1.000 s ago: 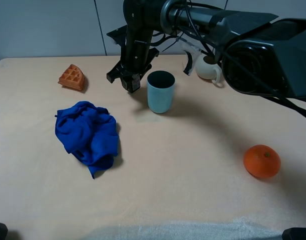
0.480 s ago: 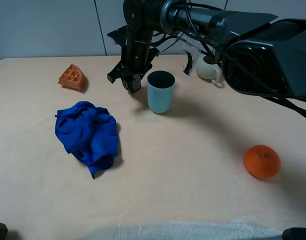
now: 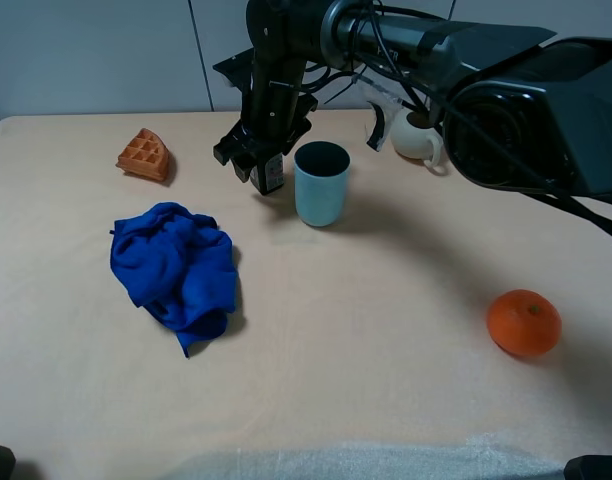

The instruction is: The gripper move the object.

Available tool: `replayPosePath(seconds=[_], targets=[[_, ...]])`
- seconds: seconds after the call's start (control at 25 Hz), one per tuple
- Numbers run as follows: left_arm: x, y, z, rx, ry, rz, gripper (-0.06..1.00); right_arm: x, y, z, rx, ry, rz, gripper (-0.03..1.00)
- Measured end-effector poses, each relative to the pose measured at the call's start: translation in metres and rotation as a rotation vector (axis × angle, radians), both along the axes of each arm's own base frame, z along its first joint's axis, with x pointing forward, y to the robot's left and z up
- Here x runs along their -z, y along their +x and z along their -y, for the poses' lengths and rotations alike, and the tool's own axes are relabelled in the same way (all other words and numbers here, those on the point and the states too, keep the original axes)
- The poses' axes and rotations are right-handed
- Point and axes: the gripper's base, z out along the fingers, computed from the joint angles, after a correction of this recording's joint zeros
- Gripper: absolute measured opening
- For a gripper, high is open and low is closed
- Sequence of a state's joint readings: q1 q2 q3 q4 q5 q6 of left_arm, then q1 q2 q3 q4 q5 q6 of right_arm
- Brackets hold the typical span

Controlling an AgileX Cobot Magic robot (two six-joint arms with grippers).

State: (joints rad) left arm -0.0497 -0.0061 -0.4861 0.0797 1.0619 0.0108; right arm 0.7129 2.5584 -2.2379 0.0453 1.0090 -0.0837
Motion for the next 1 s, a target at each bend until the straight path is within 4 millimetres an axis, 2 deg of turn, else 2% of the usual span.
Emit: replayPosePath(seconds=[0.28,0.8,1.0], targets=[[0.0,0.0,0.0,0.0,0.0,0.0,0.99,-0.005,0.0,0.0,-0.001,0.004,0.005,0.58],[0.0,0.0,0.0,0.0,0.0,0.0,0.99,-0.071,-0.01,0.013,-0.012,-0.02,0.03,0.58],[0.0,0.0,0.0,0.0,0.0,0.0,0.99,-0.097,-0.013,0.025,0.004,-0.024,0.019,0.58]])
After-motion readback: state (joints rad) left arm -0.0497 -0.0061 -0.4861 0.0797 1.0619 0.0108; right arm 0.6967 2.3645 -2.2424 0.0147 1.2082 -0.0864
